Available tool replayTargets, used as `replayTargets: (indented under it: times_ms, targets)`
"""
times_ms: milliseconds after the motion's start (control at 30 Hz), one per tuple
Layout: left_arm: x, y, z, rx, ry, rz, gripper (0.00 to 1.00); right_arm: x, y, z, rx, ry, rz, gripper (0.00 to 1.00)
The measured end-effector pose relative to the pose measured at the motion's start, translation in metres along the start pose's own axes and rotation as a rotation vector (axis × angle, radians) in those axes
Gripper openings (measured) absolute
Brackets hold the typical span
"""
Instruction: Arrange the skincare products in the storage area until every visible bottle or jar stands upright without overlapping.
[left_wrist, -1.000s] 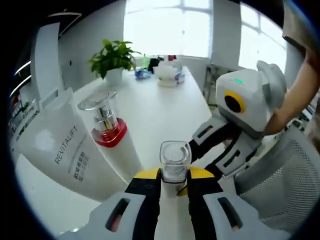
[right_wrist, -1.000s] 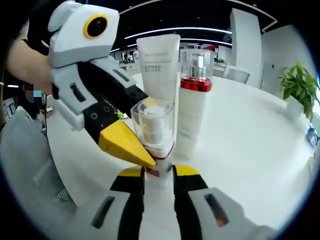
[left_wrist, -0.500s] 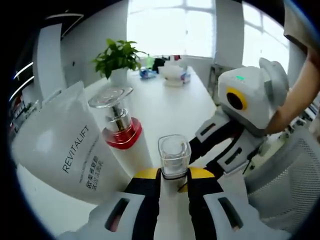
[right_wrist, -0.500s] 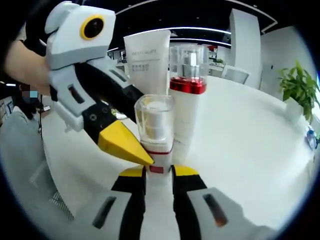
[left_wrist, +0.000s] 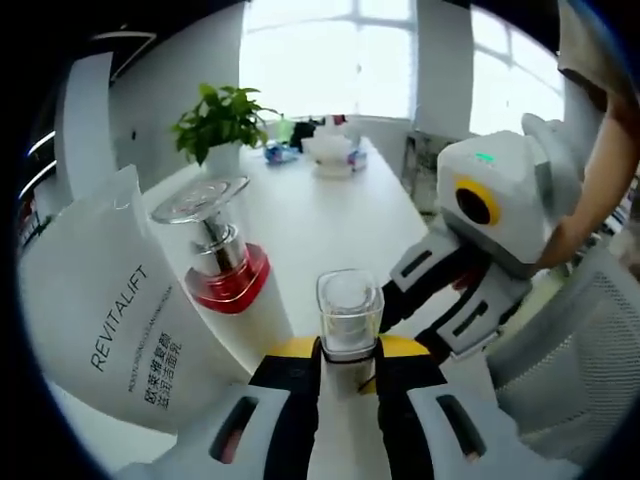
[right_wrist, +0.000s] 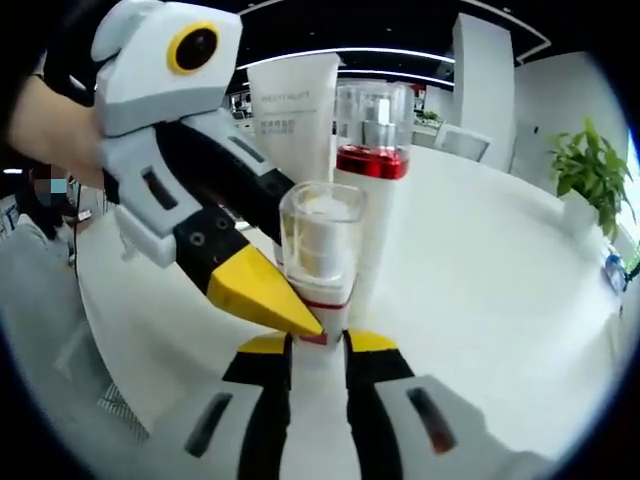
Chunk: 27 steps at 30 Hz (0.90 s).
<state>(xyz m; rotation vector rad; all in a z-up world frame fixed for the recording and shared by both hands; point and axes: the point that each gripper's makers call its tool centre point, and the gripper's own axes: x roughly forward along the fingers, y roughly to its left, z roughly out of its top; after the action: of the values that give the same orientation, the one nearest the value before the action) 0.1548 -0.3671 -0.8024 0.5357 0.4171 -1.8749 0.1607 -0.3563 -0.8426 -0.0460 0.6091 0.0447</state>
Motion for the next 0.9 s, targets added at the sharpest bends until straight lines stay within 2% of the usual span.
replayTargets:
  times_ms: [267, 433, 700, 900]
  targets:
    - [-0.0001, 0.0012, 0.0001, -0.001, -0.009, -0.011, 0.17, -0.0029, 0.0015, -0.0017, -0.003, 0.015, -0.018, 0.21]
    - [-0.0032, 0.0005, 0.0033, 0.002, -0.014, -0.008, 0.21, -0.0040, 0.0036, -0.0025, 0.002, 0.019, -0.018, 0.22]
    - [-0.0056, 0.0002, 0.0021, 0.008, -0.004, -0.006, 0.23, -0.0041, 0.0012, 0.0007, 0.001, 0.014, -0.020, 0.24]
    - [-0.0084, 0.0002, 0.0029, 0.010, 0.000, 0.002, 0.29, -0.0070, -0.0003, 0.0035, 0.003, 0.007, -0.027, 0.27]
